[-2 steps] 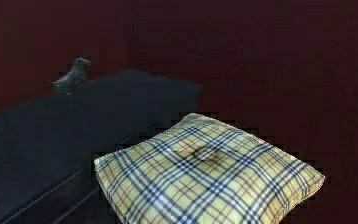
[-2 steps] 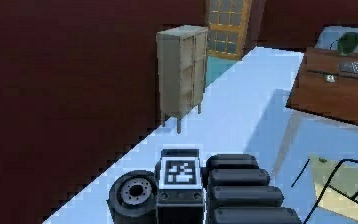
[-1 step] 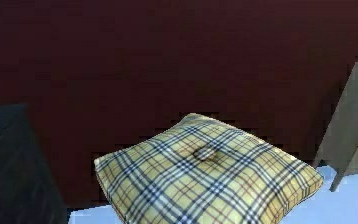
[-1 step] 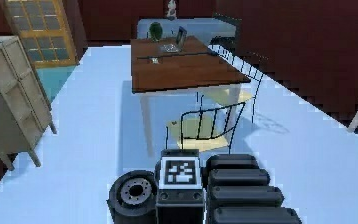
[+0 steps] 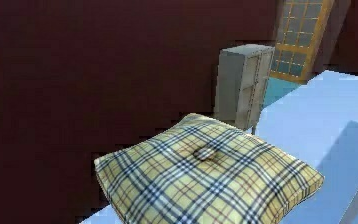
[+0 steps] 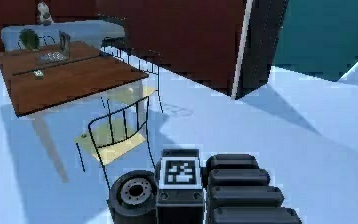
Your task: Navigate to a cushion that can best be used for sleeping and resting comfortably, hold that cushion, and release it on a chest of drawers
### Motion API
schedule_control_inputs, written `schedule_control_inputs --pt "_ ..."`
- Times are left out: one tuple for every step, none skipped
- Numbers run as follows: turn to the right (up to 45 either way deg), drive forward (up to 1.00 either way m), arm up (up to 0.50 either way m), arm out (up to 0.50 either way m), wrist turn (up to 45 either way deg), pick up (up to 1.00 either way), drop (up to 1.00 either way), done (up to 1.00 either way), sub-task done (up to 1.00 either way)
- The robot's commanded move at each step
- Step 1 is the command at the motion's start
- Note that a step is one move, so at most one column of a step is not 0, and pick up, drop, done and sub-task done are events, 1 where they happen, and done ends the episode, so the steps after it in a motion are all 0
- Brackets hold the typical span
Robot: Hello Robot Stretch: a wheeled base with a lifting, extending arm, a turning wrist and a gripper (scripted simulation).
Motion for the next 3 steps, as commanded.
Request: schedule_control_inputs --pt "-45.0 0.00 0.00 0.00 0.0 0.00 0.00 0.00 0.00" --pt "-45.0 0.00 0.00 0.00 0.0 0.00 0.00 0.00 0.00" --pt "-45.0 0.00 0.00 0.00 0.0 0.00 0.00 0.00 0.00"
